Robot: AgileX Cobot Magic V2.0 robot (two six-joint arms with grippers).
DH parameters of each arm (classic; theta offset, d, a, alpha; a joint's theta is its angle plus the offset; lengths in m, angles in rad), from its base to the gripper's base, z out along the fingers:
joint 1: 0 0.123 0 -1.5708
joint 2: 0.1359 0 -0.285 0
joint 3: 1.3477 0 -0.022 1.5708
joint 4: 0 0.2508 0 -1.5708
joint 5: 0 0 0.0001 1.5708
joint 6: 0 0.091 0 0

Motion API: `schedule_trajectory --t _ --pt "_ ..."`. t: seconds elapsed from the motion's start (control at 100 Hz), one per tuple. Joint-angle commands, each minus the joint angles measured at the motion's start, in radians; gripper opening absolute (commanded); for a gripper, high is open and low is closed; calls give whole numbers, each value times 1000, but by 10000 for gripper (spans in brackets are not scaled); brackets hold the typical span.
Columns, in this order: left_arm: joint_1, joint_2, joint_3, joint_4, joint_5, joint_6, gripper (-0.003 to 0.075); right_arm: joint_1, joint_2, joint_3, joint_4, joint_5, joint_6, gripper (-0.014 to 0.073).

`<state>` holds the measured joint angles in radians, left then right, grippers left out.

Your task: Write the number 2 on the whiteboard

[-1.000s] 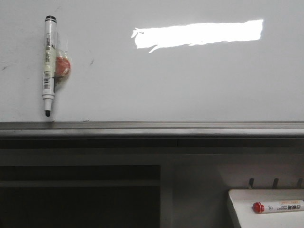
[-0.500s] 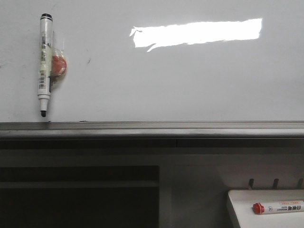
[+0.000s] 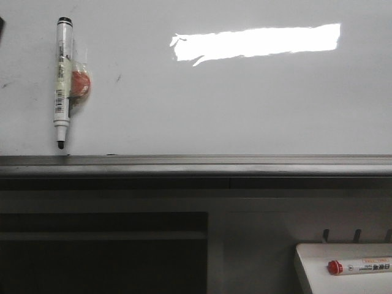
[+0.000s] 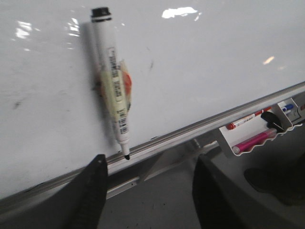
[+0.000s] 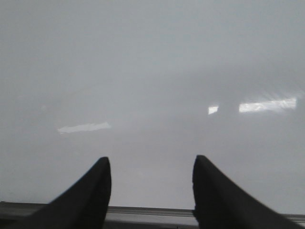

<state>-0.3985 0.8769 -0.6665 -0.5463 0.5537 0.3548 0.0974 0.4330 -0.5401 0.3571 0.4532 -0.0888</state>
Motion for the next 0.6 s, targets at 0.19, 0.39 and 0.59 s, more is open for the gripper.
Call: schedule_trajectory --t 0.19,0.39,0.59 --pt "-100 194 -36 -39 -262 -21 363 19 13 -34 6 -75 -13 348" --pt "-100 305 -39 -41 -317 -21 332 19 13 -34 6 -75 -13 348" --pt "-100 346 -43 -41 -339 -21 22 19 13 -61 8 -75 -15 348"
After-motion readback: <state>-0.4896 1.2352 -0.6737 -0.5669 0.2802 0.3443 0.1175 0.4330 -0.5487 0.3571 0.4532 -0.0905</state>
